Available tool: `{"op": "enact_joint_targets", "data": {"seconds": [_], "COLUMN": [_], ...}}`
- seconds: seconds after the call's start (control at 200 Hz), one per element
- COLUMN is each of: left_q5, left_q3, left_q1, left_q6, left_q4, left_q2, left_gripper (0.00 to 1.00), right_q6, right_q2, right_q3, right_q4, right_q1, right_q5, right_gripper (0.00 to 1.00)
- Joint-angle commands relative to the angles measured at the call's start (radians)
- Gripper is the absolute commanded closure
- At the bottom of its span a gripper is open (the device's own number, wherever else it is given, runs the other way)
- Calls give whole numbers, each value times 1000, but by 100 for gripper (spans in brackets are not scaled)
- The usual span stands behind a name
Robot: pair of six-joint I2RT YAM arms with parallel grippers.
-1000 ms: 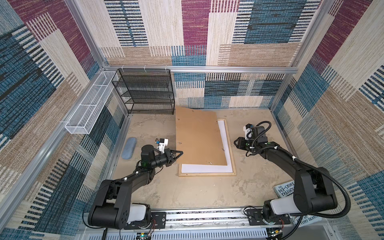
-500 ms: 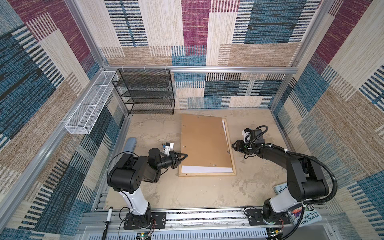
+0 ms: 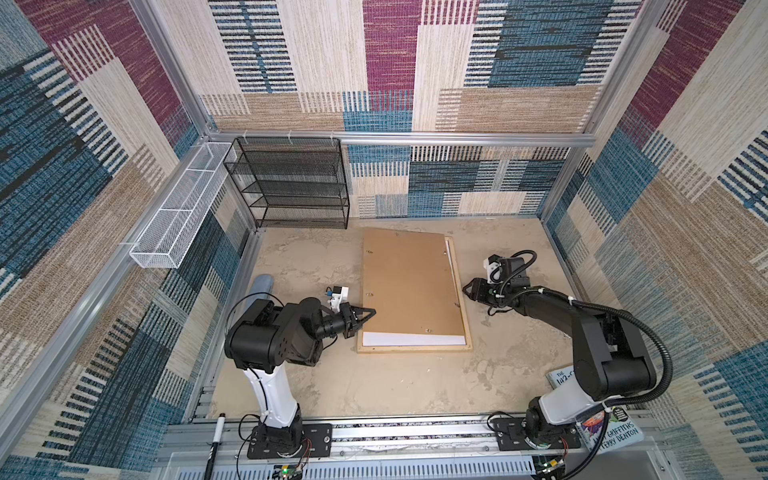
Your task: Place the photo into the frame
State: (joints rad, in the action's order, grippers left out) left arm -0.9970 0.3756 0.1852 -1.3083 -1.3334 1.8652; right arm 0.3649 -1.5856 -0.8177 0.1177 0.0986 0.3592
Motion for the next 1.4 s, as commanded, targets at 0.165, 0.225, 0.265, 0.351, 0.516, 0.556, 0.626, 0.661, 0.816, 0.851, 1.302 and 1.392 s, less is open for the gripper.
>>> {"op": "enact_joint_targets", "data": {"seconds": [0.165,0.225,0.265,0.351,0.516,0.556,0.626,0.661,0.816,0.851,1.302,1.392], "left_q5": [-49,-54,-56,-61,-68,-70,-72,-74,-75,-74,-55,-54], "left_q3": [-15,-16,-16,-20,-30,-32,-34,-35,-38,-38,-31,-35], "left_q1": [-1,-1,-1,-1,-1,-1,-1,-1,-1,-1,-3,-7], "left_q6": [1,1,3,4,6,6,6,4,9,9,27,28], "left_q4": [-73,-73,-73,-73,-73,-73,-74,-74,-73,-73,-73,-73], "left_q2": [-13,-3,-1,-1,-4,-3,-1,0,-3,-1,35,35], "left_gripper": [100,100,100,100,100,100,100,100,100,100,95,83], "right_q6": [8,6,6,5,5,5,5,5,3,3,0,2], "right_q2": [-8,-8,-6,-6,-8,-9,-8,-7,-10,-11,-12,-12], "right_q3": [-9,-10,-11,-9,-4,-4,-1,0,3,5,10,11], "right_q4": [-37,-36,-36,-36,-43,-43,-45,-47,-49,-50,-53,-54], "right_q1": [-2,-2,-2,-2,-3,-4,-4,-4,-4,-4,-5,-5], "right_q5": [18,19,20,20,21,23,24,24,29,30,35,38], "right_gripper": [45,45,45,45,45,45,45,45,45,45,45,44]}}
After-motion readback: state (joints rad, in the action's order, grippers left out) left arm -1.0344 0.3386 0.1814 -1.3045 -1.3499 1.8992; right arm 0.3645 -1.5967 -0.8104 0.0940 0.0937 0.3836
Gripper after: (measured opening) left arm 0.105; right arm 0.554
